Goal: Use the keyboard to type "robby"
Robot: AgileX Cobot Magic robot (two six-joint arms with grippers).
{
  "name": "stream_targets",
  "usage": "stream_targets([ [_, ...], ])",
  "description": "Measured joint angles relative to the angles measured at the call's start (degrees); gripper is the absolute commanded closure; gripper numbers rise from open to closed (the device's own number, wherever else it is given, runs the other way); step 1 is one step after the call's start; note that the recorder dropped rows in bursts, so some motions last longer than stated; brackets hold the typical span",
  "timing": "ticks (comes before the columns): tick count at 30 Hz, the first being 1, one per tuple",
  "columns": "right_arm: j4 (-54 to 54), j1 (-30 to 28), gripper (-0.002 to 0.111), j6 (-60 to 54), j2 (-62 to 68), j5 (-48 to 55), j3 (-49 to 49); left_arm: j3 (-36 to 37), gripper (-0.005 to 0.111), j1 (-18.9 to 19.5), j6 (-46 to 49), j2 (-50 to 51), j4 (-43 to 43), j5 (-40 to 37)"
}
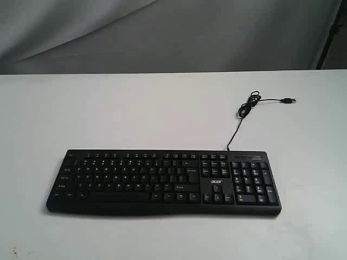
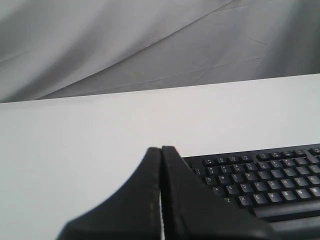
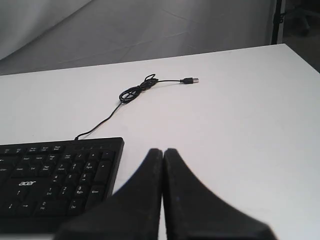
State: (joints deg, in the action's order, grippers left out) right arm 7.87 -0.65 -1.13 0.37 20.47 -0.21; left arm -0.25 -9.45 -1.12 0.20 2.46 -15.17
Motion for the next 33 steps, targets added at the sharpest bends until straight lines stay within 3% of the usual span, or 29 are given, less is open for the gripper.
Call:
stream_targets([
  [25, 0.0, 0.0, 0.108, 0.0, 0.0, -0.42, 0.0, 0.0, 0.107, 0.0, 0.0, 0.0, 0.0, 0.0],
  [33, 3.45, 0.0, 0.108, 0.0, 0.0, -26.35, 0.0, 0.0, 0.107, 0.0, 0.0, 0.0, 0.0, 0.0],
])
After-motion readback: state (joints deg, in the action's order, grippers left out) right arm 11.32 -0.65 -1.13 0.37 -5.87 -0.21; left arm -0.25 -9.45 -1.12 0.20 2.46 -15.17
